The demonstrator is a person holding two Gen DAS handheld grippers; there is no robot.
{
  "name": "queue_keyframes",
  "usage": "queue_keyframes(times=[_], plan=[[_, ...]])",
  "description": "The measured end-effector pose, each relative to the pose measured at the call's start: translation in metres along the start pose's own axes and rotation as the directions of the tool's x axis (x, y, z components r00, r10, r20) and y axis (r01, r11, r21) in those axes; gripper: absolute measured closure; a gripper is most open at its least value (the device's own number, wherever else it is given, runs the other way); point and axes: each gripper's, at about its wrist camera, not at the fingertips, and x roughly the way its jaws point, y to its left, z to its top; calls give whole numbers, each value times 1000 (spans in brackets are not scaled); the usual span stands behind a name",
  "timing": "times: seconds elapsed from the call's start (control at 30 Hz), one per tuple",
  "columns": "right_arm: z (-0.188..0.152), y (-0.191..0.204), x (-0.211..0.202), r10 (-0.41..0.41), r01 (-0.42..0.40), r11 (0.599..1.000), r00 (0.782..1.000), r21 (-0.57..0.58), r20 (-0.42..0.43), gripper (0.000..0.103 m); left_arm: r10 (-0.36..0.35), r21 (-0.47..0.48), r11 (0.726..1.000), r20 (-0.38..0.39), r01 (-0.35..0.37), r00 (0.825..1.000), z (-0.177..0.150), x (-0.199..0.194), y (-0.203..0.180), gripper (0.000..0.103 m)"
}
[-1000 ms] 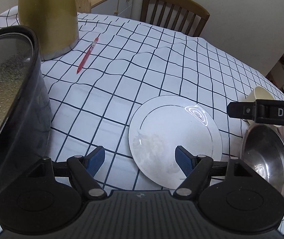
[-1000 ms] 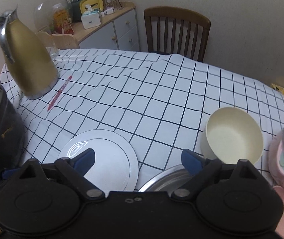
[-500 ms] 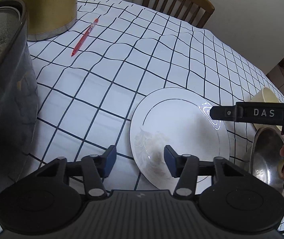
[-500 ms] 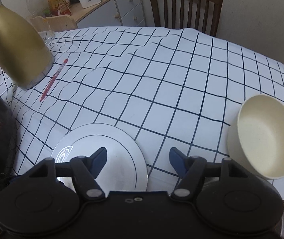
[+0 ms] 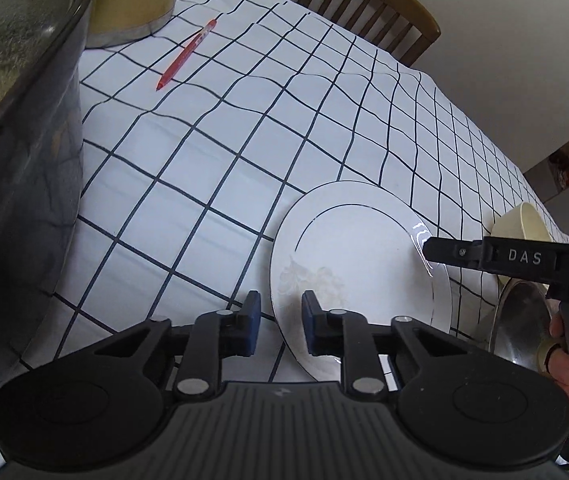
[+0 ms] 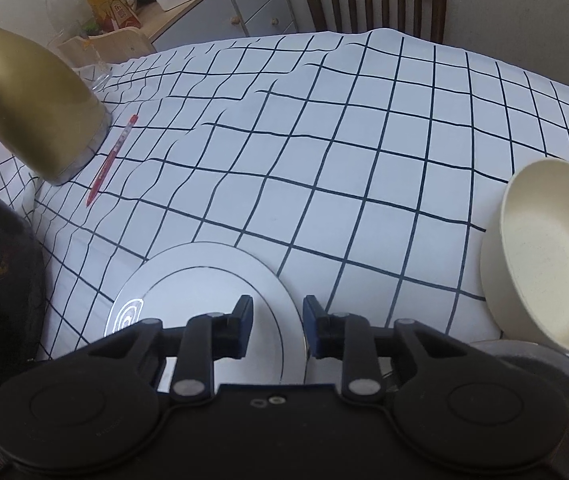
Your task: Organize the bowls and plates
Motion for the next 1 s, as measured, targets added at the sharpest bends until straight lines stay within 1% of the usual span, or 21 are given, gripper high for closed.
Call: queue_keyframes(times=[0.1,0.17,0.23,0.33,0.57,0.63,0.67,0.7,0.73,0.77,0.83,0.9,1.0], plan=[[0,-1,0,0,0,1000,1000,-4,-6,83,-7,-11,1000,6,7,1000,-1,1,3,86],[1,-2,0,1,-1,1000,1000,-12,-11,86,-15,-16,1000,8,16,1000,-1,1,4,90],[2,-3,0,-6,6,1000,1000,-23,-14,92,-22,-14,1000,12,22,1000,-3,1,4,93],[1,-5,0,-8,8,1000,1000,-13,-11,97,-14,-9,1000,19,14,1000,-3,1,2,93],[-5,-3,-5,-25,26,999,1000,-20,5,98,-10,-10,1000,41,11,999,-4,-7,1,94],[-6,-3,-8,-24,24,1000,1000,-12,8,99,-15,-10,1000,52,15,999,-4,-12,0,95],[-7,-3,-9,-26,26,1000,1000,-9,12,101,-32,-7,999,59,33,998,-3,-15,-1,96],[-7,-4,-12,7,-7,1000,1000,2,17,102,-53,-7,999,61,54,997,-2,-18,-3,96],[-7,-5,-16,64,-64,998,998,25,21,102,-63,6,998,67,63,996,-2,-21,-6,97],[-7,-1,-20,77,-77,997,997,26,27,102,-51,31,998,72,49,996,-2,-23,-12,97],[-7,17,-22,7,-6,999,1000,-39,30,102,-16,57,998,70,13,997,-3,-23,-19,97],[-5,24,-23,6,-3,997,999,-72,38,102,-20,36,999,60,18,998,-3,-20,-14,97],[0,17,-26,-7,11,998,998,-65,55,100,-12,15,1000,54,12,998,-7,-16,-6,97]])
